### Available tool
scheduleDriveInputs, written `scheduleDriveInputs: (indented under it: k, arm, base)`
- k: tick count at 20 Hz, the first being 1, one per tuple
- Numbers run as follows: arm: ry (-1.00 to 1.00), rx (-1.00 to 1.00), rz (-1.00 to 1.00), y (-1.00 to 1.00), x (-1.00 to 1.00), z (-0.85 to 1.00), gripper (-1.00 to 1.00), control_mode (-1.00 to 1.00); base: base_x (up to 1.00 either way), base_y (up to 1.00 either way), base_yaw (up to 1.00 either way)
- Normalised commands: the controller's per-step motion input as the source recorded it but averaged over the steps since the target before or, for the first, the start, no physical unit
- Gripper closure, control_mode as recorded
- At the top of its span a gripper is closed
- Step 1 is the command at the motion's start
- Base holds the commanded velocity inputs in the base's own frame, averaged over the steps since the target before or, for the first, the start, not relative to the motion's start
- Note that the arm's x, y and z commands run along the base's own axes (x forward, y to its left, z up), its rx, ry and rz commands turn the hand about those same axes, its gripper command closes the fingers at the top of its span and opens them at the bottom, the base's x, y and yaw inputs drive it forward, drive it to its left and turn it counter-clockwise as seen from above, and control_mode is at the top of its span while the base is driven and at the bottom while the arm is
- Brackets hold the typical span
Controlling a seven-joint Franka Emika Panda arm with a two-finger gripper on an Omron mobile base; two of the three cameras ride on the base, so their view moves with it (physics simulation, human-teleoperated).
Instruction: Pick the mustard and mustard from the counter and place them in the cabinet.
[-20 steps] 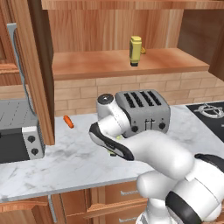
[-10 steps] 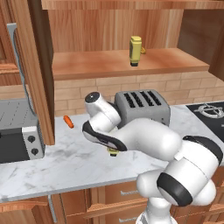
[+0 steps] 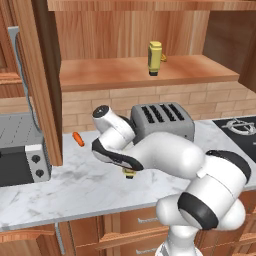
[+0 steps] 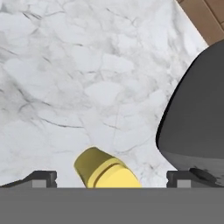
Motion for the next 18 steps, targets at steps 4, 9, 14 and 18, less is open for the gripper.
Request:
scheduleDriveInputs:
  k: [4, 9, 14, 18]
  arm:
    - [0.0, -0.05, 0.0, 0.0, 0.0, -0.12, -1.0, -1.0]
    - [-0.03, 0.01, 0.0, -0.21, -0.07, -0.01, -1.0, -1.0]
    - [-0.06, 0.04, 0.0, -0.43, -0.13, 0.0, -1.0, -1.0]
    - [-0.07, 0.07, 0.0, -0.47, -0.18, 0.03, -1.0, -1.0]
  base:
    - [0.0, 0.0, 0.0]
    - [0.0, 0.0, 0.0]
    - [0.0, 0.0, 0.0]
    - [0.0, 0.0, 0.0]
